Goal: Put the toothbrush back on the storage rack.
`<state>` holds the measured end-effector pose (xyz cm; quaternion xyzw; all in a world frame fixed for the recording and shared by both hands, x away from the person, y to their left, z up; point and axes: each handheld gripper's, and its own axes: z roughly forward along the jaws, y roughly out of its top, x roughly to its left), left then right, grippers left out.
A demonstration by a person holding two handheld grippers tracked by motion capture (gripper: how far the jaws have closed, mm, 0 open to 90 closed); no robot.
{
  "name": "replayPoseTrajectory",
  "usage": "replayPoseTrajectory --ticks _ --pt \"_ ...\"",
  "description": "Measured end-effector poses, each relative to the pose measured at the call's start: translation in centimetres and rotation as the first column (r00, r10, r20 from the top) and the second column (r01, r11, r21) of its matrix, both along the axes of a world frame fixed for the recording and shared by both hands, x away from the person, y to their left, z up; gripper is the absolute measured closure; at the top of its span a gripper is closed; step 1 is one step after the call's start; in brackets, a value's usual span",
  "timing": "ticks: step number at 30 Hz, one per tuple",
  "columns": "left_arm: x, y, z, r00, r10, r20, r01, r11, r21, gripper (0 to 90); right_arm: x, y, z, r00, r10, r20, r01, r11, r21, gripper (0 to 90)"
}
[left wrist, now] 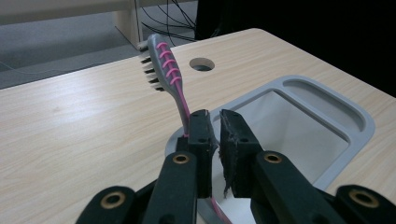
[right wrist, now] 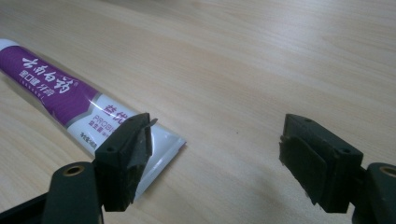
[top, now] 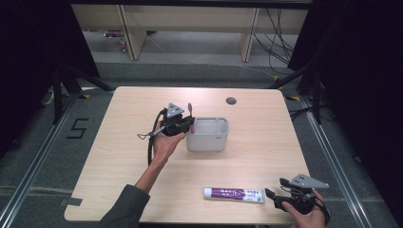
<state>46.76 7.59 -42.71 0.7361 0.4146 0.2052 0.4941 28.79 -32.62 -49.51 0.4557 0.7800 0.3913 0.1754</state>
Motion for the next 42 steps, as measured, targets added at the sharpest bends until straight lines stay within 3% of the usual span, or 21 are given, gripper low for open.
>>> replayPoseTrajectory --ticks 10,16,18,20,22,26,31,42 --pt "-1.2 0.2 0.9 0.9989 -0.043 -0.016 0.043 0.9990 0.009 78.0 0.0 0.0 0.0 1.0000 -0.003 -0.004 0.003 1.000 0.006 25.8" --pt "-2.7 1.4 1.7 0.9952 -0.090 -0.039 0.090 0.9959 -0.013 73.7 -0.1 0.0 0.1 0.9999 -0.007 -0.015 0.007 1.000 0.019 25.8" --pt "-3.2 2.0 1.9 0.9929 -0.108 -0.050 0.107 0.9942 -0.008 71.5 -0.1 0.0 0.1 1.0000 -0.006 0.006 0.006 1.000 0.004 25.8" --pt "-3.7 2.4 2.0 0.9914 -0.118 -0.056 0.117 0.9930 -0.015 69.7 -0.2 0.1 0.2 0.9997 -0.020 -0.012 0.021 1.000 0.020 26.4" --pt "-4.1 3.0 1.9 0.9891 -0.128 -0.073 0.127 0.9918 -0.019 63.6 -0.2 0.1 0.2 0.9997 -0.021 -0.011 0.021 1.000 0.020 26.5" --pt "-4.8 4.0 1.6 0.9887 -0.125 -0.082 0.124 0.9920 -0.023 59.0 -0.1 0.0 0.2 0.9999 -0.007 0.016 0.007 1.000 0.001 26.6" --pt "-5.3 5.2 1.3 0.9898 -0.090 -0.110 0.086 0.9953 -0.044 43.6 -0.1 0.0 0.2 0.9999 -0.008 0.013 0.008 1.000 0.001 26.7" --pt "-6.1 7.3 -0.3 0.9864 -0.084 -0.141 0.077 0.9957 -0.050 35.1 -0.1 0.0 0.2 0.9998 -0.012 0.012 0.012 1.000 0.007 26.7"
